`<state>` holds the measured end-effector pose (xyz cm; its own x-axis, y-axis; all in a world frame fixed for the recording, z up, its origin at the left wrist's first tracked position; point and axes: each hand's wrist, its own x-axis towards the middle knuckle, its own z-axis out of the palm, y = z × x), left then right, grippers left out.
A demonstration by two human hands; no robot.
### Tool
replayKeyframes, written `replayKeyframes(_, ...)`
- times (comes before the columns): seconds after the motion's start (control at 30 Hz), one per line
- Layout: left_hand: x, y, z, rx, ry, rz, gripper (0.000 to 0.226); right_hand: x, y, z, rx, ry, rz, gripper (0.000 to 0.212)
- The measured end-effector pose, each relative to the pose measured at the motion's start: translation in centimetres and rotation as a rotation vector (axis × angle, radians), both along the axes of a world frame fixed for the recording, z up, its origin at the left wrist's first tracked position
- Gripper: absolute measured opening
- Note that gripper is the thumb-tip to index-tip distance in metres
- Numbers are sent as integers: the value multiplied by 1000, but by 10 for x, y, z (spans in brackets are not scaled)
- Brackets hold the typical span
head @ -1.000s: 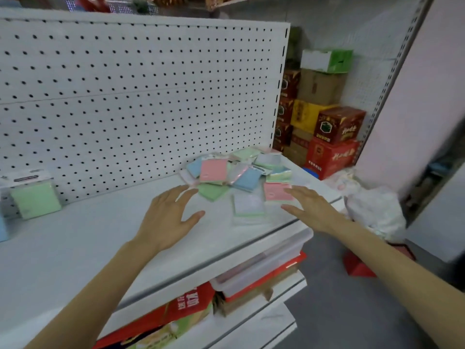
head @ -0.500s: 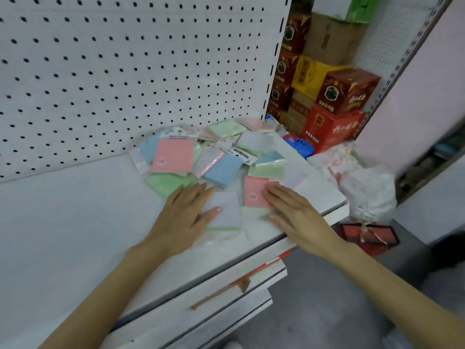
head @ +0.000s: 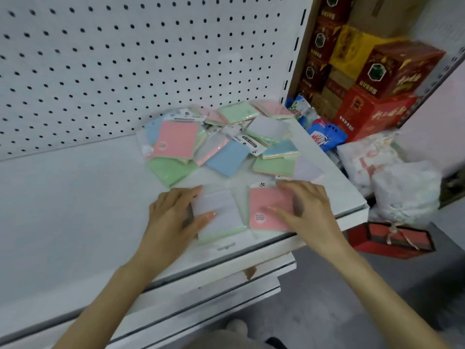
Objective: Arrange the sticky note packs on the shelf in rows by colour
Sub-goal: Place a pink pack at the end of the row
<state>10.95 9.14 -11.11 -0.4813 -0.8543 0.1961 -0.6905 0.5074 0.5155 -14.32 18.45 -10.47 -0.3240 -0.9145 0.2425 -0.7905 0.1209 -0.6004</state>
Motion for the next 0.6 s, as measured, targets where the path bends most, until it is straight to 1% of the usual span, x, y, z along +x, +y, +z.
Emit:
replayKeyframes(0.13, -5, 2, 4, 11, -97, 66, 81, 3, 1, -5, 63, 117, -55, 80)
replayKeyframes(0.17, -6, 3, 4, 16, -105, 84, 82, 4, 3, -7, 69, 126, -68, 83)
replayKeyframes(0.23, -6, 5, 4, 25, -115, 115, 85, 6, 5, -7, 97, 82, -80, 90)
replayKeyframes(0.27, -6, 6, 3, 25, -116, 127, 86, 6, 5, -6, 114, 54, -80, 90)
replayKeyframes(0.4, -6, 8, 5, 78, -92, 181, 86, 5, 1, -2, 105, -20, -86, 72)
replayKeyframes(0.5, -10, 14, 11, 165, -9, 215, 64, 5, 0, -1, 86, -100, -72, 68)
replayKeyframes(0.53, -11, 17, 14, 192, 41, 222, 61, 5, 0, 0, 76, -138, -63, 66)
replayKeyframes(0.6, -12, 20, 21, 254, 139, 240, 54, 6, 1, 5, 64, -280, -48, 59)
